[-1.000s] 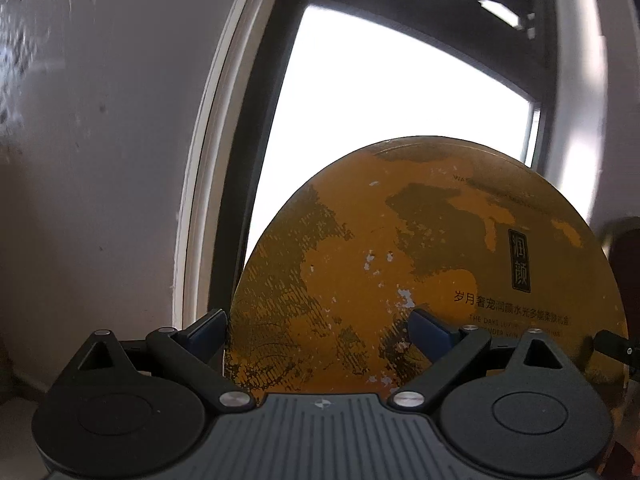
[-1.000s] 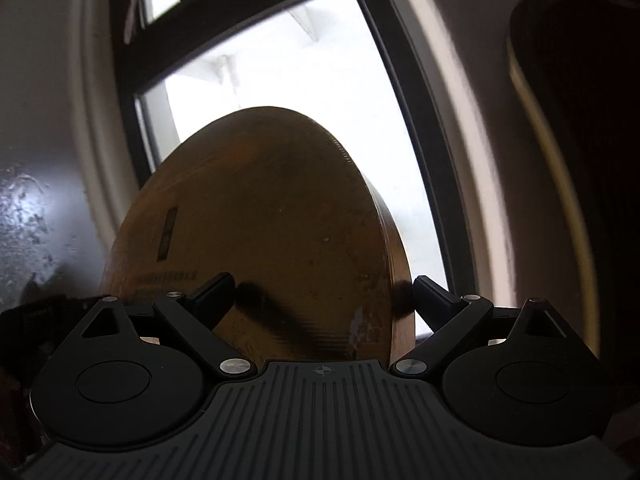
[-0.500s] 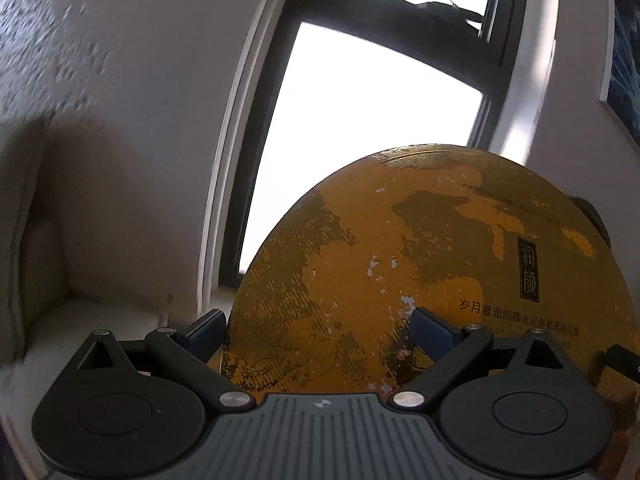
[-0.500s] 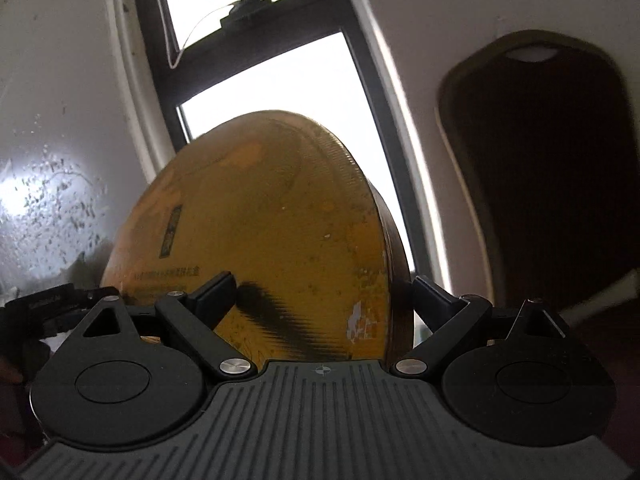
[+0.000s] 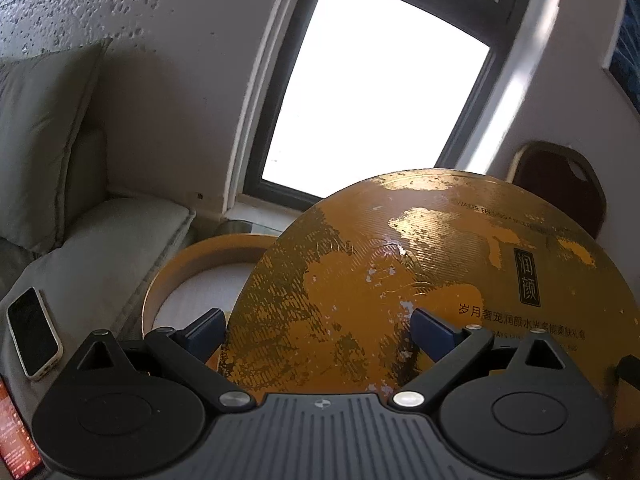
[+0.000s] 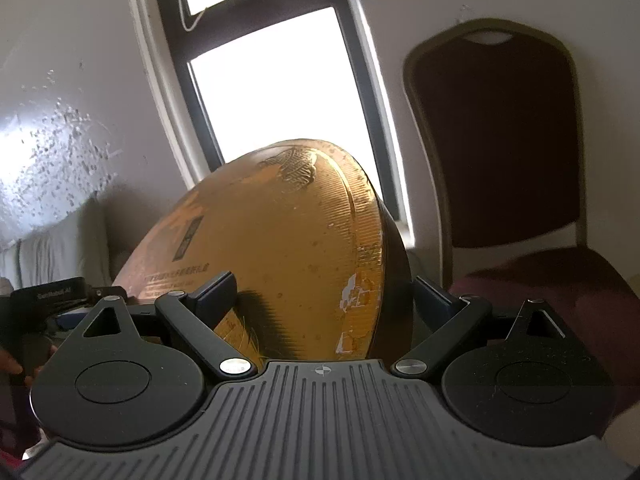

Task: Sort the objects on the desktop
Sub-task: 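Tilt the held lid down over the box opening with both grippers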

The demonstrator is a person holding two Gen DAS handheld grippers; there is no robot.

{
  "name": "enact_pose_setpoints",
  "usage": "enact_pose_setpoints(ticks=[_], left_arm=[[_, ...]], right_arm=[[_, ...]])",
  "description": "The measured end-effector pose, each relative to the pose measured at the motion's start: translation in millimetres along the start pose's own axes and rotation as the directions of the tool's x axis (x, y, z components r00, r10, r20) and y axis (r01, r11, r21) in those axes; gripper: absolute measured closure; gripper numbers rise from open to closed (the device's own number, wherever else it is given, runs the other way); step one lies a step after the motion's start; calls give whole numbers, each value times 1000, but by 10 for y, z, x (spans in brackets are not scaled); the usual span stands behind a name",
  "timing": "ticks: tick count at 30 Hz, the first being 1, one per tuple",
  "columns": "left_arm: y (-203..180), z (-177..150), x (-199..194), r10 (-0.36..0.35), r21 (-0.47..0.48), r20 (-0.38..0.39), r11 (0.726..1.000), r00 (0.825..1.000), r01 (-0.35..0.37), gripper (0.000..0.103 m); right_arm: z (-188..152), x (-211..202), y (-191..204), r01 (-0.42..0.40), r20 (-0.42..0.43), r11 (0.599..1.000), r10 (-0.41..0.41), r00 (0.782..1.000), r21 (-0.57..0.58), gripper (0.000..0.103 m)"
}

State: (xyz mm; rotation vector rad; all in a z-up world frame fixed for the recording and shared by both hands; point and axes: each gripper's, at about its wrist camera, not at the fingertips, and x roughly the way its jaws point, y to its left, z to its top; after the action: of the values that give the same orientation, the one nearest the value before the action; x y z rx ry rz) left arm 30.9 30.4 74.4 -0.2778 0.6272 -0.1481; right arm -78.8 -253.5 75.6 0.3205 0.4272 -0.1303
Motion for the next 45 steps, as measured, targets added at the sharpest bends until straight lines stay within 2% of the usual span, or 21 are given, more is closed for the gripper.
enact_pose_setpoints(ticks=[7, 12, 18, 25, 32, 39, 45], left_arm=[[-207, -277, -9, -63, 31, -71, 997, 996, 65, 6], [-438, -444, 101, -99, 87, -144, 990, 985, 112, 6], [-725, -636, 319, -119, 157, -224, 975, 967, 156, 6], [-929, -775, 491, -119, 206, -269, 962, 956, 178, 6], [-917, -817, 541, -108, 207, -295, 963, 949, 174, 6], [-775, -797, 495, -122, 161, -291, 972, 949, 174, 6], [-509, -626, 542, -120, 102, -258, 983, 959, 151, 6]], right_arm=[[-81, -261, -92, 66, -32, 998, -65, 997, 15, 9], [-247, -449, -276, 138, -63, 988, -134, 989, 69, 9], [-488, -575, -543, 222, -107, 962, -207, 973, 156, 9], [-695, -689, -802, 277, -144, 934, -249, 958, 226, 9], [-775, -636, -894, 296, -181, 922, -255, 950, 251, 9], [-651, -517, -762, 302, -190, 930, -264, 946, 211, 9], [-450, -308, -559, 284, -184, 947, -255, 949, 153, 9]])
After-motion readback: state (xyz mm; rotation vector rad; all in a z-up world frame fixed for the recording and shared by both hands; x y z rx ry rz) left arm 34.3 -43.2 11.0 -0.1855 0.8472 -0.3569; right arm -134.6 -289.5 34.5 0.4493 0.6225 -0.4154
